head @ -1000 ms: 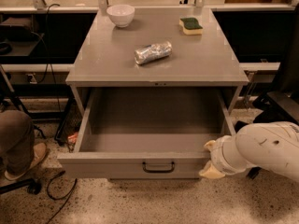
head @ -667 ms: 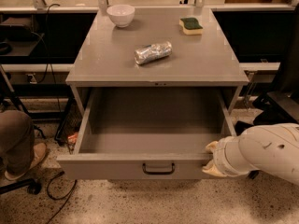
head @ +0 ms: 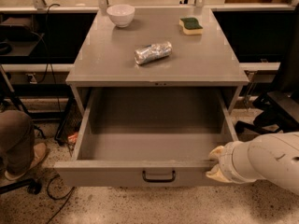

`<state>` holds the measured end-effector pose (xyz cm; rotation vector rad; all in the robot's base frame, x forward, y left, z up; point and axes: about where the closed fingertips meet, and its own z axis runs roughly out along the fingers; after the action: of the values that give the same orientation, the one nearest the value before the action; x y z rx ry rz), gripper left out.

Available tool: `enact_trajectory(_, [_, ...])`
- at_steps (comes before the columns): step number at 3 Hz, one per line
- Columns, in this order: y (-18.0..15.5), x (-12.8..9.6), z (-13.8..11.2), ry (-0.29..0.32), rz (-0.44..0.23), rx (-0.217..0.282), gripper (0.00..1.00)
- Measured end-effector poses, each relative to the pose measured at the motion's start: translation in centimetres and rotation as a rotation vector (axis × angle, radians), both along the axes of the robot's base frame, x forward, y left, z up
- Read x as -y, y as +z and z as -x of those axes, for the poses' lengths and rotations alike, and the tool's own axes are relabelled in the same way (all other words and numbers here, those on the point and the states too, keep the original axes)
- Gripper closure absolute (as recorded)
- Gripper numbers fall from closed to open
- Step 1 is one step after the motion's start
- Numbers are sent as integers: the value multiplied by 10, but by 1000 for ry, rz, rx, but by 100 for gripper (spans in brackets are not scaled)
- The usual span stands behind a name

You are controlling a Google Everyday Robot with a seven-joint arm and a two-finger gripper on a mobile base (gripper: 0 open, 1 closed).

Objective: Open top drawer

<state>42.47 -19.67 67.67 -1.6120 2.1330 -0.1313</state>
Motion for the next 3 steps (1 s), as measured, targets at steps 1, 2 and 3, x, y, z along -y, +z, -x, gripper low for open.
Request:
enact_trajectory(1, [6, 2, 3, -1, -5, 15, 100])
enact_trajectory(2, [18, 9, -5, -7, -19, 36, 82])
enact_trajectory(3, [19, 10, -6, -7, -20, 38, 58])
